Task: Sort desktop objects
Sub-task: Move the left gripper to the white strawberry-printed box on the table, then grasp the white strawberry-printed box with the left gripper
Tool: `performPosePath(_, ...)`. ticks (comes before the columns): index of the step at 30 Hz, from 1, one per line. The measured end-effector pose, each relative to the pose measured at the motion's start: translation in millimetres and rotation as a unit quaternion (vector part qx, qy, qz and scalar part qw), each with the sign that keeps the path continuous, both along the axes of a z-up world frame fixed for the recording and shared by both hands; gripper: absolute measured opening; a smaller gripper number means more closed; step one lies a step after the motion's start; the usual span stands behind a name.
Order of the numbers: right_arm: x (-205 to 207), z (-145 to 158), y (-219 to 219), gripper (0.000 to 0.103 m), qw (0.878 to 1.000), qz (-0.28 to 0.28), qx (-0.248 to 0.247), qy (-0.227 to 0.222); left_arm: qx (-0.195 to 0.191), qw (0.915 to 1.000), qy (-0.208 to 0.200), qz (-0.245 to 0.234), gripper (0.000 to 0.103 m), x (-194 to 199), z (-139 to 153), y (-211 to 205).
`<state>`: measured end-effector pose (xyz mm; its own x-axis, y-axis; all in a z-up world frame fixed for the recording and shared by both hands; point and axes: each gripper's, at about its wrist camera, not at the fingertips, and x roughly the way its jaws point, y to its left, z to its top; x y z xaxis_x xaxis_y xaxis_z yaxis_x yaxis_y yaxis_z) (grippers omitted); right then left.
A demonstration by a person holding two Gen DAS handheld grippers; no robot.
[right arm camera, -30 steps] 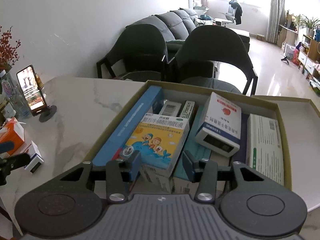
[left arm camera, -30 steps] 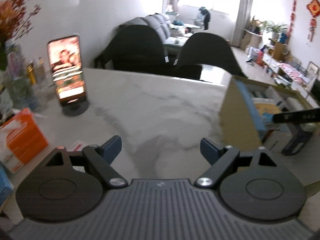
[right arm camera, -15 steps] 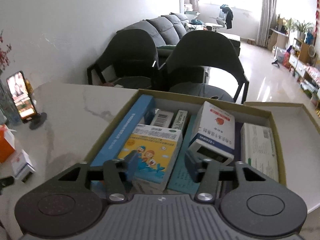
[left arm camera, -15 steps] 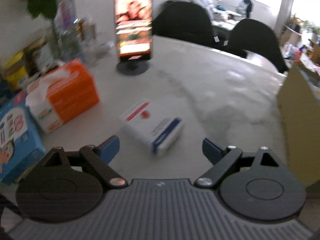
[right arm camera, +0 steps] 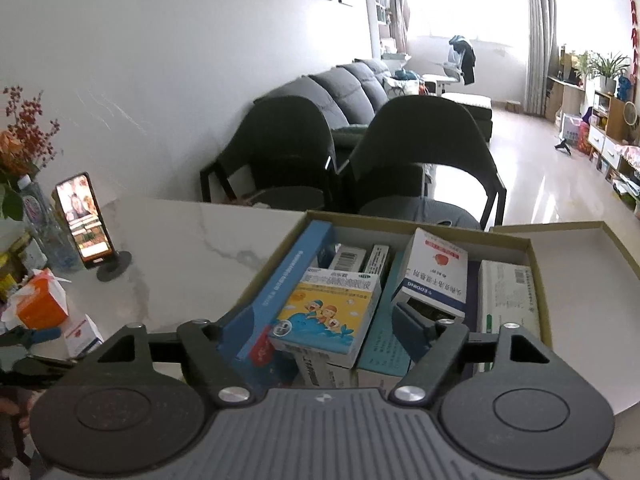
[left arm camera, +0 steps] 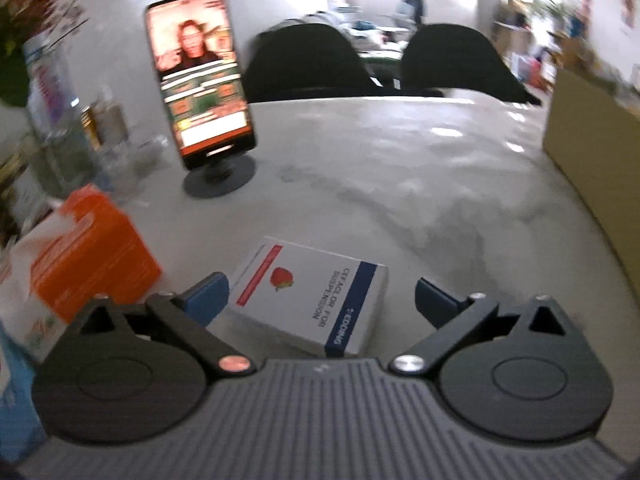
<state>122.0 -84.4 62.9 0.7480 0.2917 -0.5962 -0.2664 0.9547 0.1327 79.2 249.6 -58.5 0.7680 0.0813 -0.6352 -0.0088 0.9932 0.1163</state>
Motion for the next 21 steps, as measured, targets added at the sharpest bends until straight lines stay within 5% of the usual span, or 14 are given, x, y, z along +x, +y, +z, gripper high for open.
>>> performPosePath(12, -19, 9, 2, 0.083, 1.000, 0.010, 0.023, -0.011, 0.026, 0.9991, -0.005, -0.032, 0.100, 9, -9, 7)
performPosePath(21, -27, 6, 2, 0.083, 0.999, 0.008, 0.030, -0.006, -0.001, 0.9998, 0.002, -0.021, 0.098, 12, -16, 16)
